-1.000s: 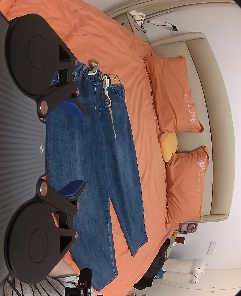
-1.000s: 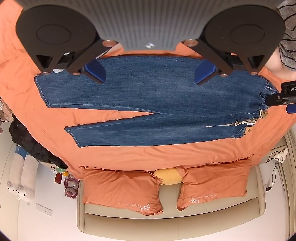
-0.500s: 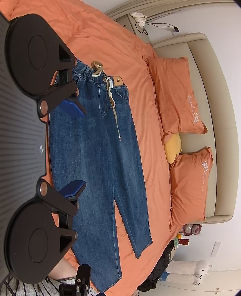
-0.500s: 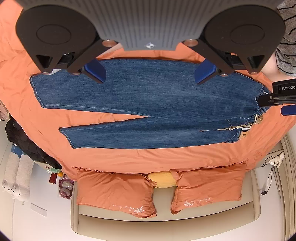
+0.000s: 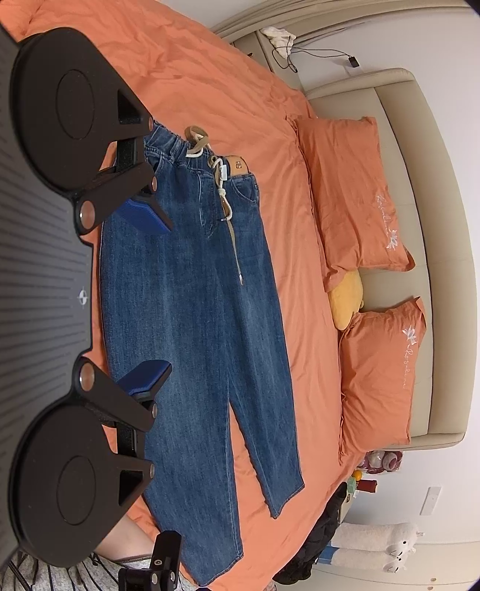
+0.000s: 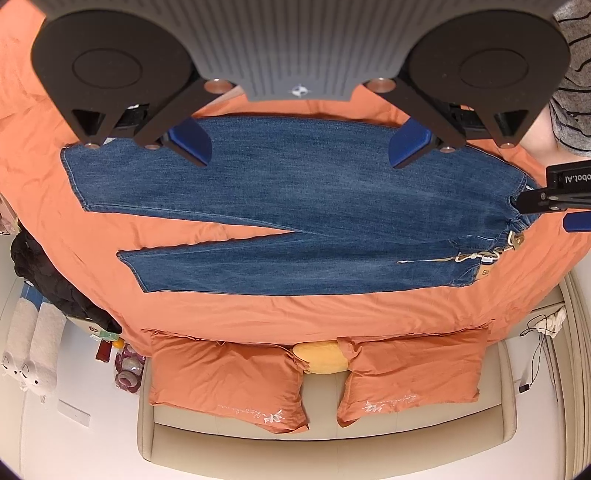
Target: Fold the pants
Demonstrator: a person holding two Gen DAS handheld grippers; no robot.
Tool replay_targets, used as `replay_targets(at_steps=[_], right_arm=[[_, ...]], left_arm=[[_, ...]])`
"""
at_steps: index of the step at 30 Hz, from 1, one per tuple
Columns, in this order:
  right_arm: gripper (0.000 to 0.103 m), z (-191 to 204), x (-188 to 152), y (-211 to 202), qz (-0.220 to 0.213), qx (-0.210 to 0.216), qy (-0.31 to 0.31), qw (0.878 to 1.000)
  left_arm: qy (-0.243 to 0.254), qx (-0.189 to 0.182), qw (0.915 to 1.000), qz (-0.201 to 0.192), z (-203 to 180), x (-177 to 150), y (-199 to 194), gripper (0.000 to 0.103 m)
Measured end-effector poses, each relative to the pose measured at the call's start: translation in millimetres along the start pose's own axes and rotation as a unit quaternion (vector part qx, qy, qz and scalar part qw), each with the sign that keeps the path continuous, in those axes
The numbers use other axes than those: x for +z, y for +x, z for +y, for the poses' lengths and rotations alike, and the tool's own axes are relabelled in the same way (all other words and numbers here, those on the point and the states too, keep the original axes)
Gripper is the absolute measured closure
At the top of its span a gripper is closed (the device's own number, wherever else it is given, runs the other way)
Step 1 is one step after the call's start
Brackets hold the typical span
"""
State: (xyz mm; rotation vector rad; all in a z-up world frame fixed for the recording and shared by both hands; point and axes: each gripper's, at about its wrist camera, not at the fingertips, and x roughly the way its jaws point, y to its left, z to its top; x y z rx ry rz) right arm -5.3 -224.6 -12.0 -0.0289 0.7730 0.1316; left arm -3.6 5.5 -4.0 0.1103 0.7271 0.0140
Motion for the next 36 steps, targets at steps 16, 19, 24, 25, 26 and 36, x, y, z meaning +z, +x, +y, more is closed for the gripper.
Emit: replay_targets(at_steps=[16,19,24,25,26,36], right_arm=[[0.005,0.1,-2.1,-4.9,-0.005,0.0,0.003,1.0],[0.005,-0.5,-2.1,-4.8,-0.006,0.0,0.003,1.0],[0.005,-1.0,-4.0,-5.4,-0.007,-0.002,0.006,1.0],[0.005,-1.4,-4.5,-5.6,-0.007,-0.002,0.007,1.0],[0.005,-1.4,-4.9,-5.8,-0.007,-0.003,0.007,1.0],[0.005,-2.2,-6.7,-8.0,-0.007,-0.006,0.01,1.0]], left_arm=[[0.004,0.003,1.0,-0.002,-1.0,1.6,-4.9,0.012],[0.004,0.003,1.0,-0.002,-1.6,1.5,-4.8,0.012],[0.004,0.002,1.0,-0.002,-1.6,1.6,-5.2,0.012],[0.004,0.002,1.0,-0.001,-1.6,1.7,-5.3,0.012],[0.004,0.003,1.0,-0.001,-2.6,1.0,-5.7,0.012],[0.005,0.002,1.0,0.0,-4.6,-1.2,-5.4,0.012]])
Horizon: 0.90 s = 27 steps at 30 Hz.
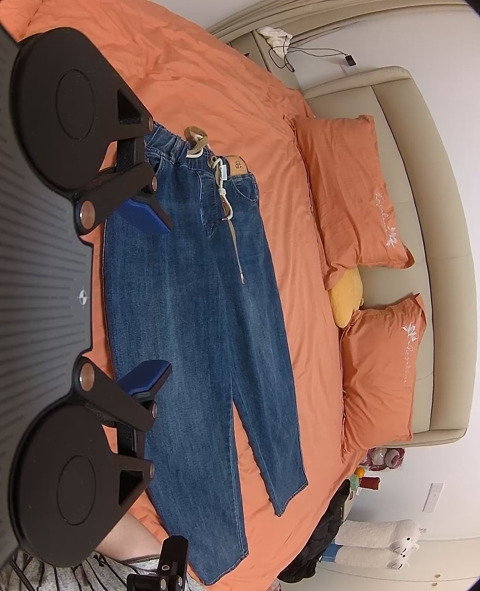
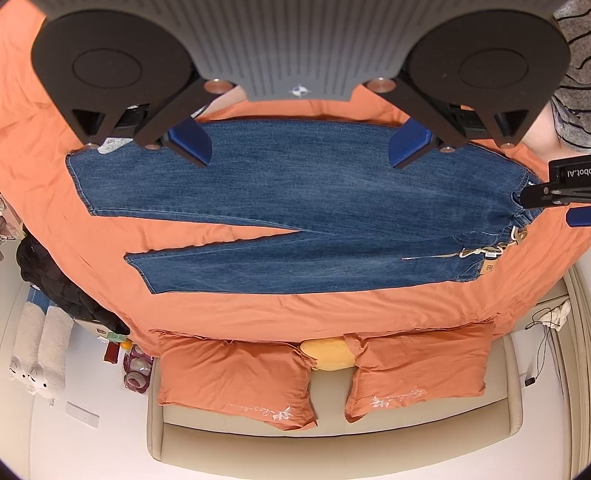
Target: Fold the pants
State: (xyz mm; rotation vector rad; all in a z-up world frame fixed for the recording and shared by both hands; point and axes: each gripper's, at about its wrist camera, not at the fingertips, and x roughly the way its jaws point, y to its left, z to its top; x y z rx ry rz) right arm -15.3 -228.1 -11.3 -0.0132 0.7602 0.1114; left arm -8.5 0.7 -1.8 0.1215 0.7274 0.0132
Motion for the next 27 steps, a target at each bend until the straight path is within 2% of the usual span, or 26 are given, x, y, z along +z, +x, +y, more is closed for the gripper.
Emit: replay_targets(at_steps=[27], right_arm=[[0.005,-4.3,-3.0,1.6,0.002,-0.004,0.01,1.0]], left_arm=[[0.009,0.006,0.9999,0.008,0.7,-5.9,2.1,0.012]])
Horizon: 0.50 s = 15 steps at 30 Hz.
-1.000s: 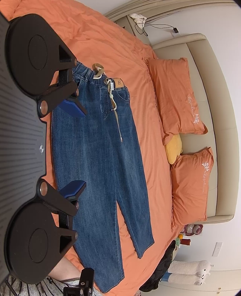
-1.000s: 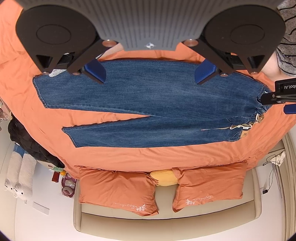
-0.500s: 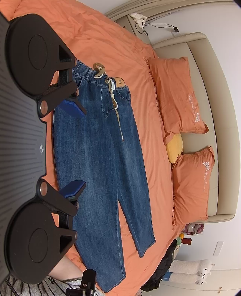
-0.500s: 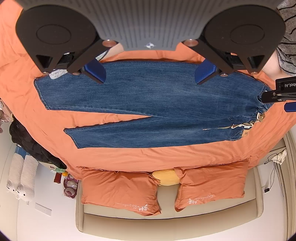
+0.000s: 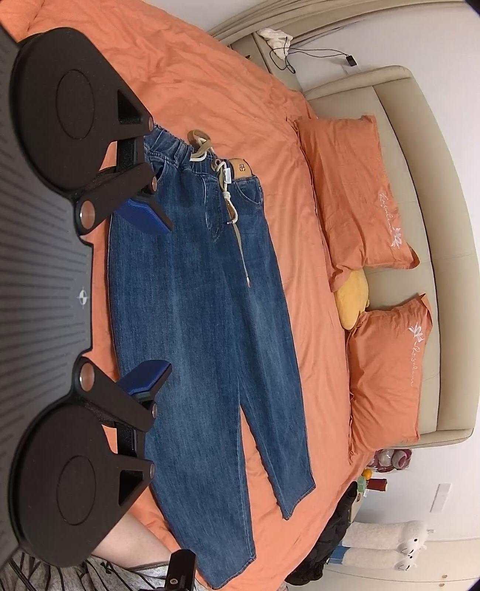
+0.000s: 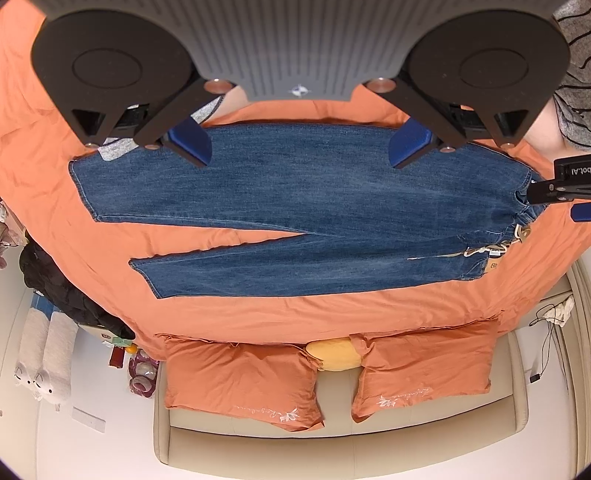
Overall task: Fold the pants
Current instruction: 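Grasp the jeans waistband with the left gripper while the right gripper grasps a leg hem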
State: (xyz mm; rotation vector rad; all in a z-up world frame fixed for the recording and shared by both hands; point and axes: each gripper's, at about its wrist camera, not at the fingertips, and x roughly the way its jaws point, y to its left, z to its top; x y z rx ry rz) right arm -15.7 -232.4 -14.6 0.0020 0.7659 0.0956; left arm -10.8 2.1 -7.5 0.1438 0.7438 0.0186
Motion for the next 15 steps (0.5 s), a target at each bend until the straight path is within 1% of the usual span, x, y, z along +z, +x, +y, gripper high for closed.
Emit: replay_targets(at_steps=[3,6,9,11,13,15], right_arm=[[0.005,-4.5,-0.8,1.9,0.003,0.003,0.001,1.0],[0.005,-12.5,-0.1,5.2,0.002,0.021,0.003,1.0],[0.005,-25.5,4.2,9.0,-0.007,0.044,-0.007,0.999],[0.005,-36.4,9.5,12.3,-0.017,0.05,-0.015,0.998],[0.005,-50.4,16.0,17.9,-0.024,0.053,-0.022,0.998],[0.006,-64.1,22.3,26.2,-0.021,0.047,-0.027,0.998]], left_arm=[[0.009,0.0,1.0,0.004,3.1,1.9,1.8,0.013],[0.026,-0.005,0.9996,0.007,7.7,5.8,3.5,0.013],[0.064,-0.002,0.9979,0.007,13.2,12.4,8.6,0.018],[0.093,-0.001,0.9956,0.012,19.5,16.1,15.1,0.022],[0.123,-0.004,0.9921,0.024,28.3,19.3,25.4,0.023],[0.157,-0.02,0.9863,0.046,37.6,22.3,39.0,0.026]])
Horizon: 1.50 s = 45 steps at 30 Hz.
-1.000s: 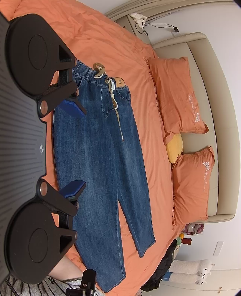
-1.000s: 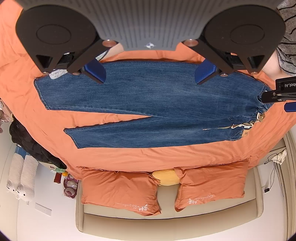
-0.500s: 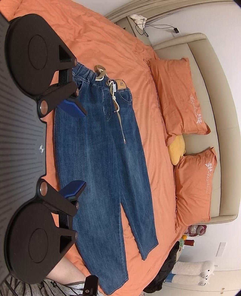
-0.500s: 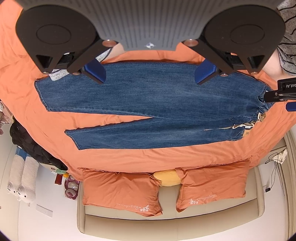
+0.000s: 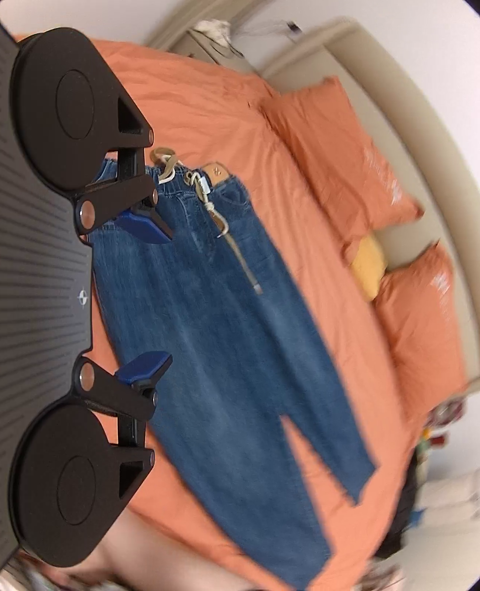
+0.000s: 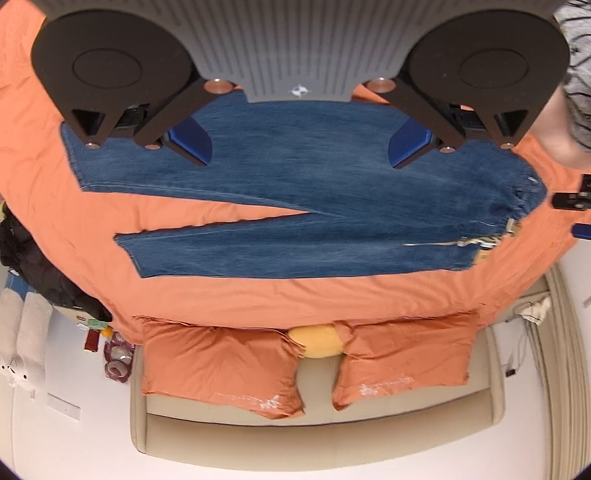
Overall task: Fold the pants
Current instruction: 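Grasp the jeans waistband with the left gripper while the right gripper grasps a leg hem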
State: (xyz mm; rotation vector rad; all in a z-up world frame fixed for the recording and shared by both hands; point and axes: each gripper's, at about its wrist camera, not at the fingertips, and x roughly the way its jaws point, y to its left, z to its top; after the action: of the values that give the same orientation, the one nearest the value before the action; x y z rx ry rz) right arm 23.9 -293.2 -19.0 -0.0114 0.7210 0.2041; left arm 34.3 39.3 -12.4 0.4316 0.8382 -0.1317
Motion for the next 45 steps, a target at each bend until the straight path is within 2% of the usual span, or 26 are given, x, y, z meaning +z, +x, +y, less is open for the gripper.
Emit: replay_targets(at_steps=[2,7,10,13,17,19,23,28,31,34,35,36,38,41,45], right_arm=[[0.011,-16.0,4.1,7.9,0.0,-0.003,-0.008,1.0],[0.04,-57.3,16.9,32.3,0.016,-0.043,-0.02,0.999],[0.056,-87.0,22.3,47.2,0.029,-0.063,-0.025,0.997],[0.065,-121.6,25.2,61.9,0.048,-0.09,-0.019,0.995],[0.072,-165.1,24.0,77.7,0.072,-0.12,-0.011,0.99],[0.072,-183.0,19.9,86.3,0.088,-0.142,-0.022,0.986],[0.071,-215.4,7.8,100.4,0.12,-0.177,-0.026,0.976],[0.071,-245.9,-10.0,111.6,0.149,-0.196,-0.012,0.969],[0.07,-253.5,-20.3,117.9,0.165,-0.195,-0.015,0.967],[0.07,-258.0,-28.3,126.4,0.185,-0.173,-0.029,0.967],[0.07,-256.2,-31.5,129.5,0.195,-0.164,-0.041,0.966],[0.07,-255.6,-34.5,133.1,0.205,-0.157,-0.058,0.964],[0.07,-250.4,-40.8,138.8,0.221,-0.142,-0.1,0.96],[0.07,-244.1,-47.4,144.9,0.234,-0.112,-0.155,0.953],[0.065,-240.4,-53.1,160.9,0.258,-0.075,-0.217,0.938]], left_arm=[[0.036,-0.021,0.9989,0.018,11.3,0.6,14.4,0.026],[0.134,-0.043,0.9874,0.072,30.9,-1.7,55.0,0.027],[0.204,-0.049,0.9712,0.113,41.9,-7.7,79.3,0.027],[0.248,-0.048,0.954,0.162,54.6,-17.2,110.0,0.027],[0.297,-0.061,0.9259,0.225,58.7,-42.5,153.3,0.027],[0.303,-0.062,0.9186,0.245,59.4,-52.4,171.1,0.028],[0.269,-0.083,0.9209,0.27,61.6,-57.5,200.2,0.028],[0.267,-0.084,0.9156,0.288,53.2,-66.5,224.5,0.026],[0.267,-0.067,0.9164,0.291,45.7,-71.6,236.5,0.023],[0.28,-0.028,0.9123,0.297,31.8,-75.8,242.6,0.021],[0.289,-0.015,0.9119,0.292,28.0,-75.7,240.9,0.029],[0.297,-0.005,0.9138,0.277,25.8,-74.4,236.1,0.035],[0.296,0.002,0.9207,0.254,25.0,-68.1,223.5,0.059],[0.256,0.02,0.9412,0.22,35.5,-50.0,205.3,0.075],[0.186,0.039,0.9673,0.167,50.6,-21.7,183.8,0.081]])
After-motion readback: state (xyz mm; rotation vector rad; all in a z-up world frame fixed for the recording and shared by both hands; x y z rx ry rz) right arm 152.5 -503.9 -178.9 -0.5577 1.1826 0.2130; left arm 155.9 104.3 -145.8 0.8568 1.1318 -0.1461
